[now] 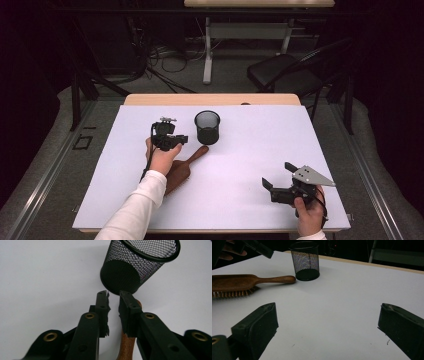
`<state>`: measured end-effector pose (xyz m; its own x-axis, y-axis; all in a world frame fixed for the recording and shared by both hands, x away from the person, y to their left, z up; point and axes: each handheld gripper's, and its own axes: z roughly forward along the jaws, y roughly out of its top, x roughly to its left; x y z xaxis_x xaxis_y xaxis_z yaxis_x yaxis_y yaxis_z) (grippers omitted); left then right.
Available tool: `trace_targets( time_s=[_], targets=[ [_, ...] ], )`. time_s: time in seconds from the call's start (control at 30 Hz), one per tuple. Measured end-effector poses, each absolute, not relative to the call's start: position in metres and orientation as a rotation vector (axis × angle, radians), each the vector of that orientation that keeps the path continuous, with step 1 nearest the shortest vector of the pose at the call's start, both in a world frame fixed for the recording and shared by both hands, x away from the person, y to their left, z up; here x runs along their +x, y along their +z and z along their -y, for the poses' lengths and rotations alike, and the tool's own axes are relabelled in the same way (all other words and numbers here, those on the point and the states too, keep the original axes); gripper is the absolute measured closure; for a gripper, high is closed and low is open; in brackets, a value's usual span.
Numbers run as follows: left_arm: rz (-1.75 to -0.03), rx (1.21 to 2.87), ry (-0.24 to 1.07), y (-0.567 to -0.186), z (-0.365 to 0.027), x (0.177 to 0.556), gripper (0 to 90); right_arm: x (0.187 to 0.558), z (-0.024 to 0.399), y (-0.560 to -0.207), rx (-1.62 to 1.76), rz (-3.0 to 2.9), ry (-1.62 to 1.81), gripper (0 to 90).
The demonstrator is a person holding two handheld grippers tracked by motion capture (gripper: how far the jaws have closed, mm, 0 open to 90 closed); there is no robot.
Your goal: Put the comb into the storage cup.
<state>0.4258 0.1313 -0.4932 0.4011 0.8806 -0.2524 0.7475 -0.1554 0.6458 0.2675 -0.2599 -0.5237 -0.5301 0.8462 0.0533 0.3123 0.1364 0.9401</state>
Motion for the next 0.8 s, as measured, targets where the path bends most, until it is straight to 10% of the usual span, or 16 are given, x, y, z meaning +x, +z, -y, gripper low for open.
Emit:
trace_targets(
  time_s=[0.8],
  targets=[
    [-1.514, 2.114, 0.139, -0.521, -0.102, 0.441, 90.0, 0.268, 0.26, -0.524, 1.106, -1.935, 1.399, 3.6]
  ],
)
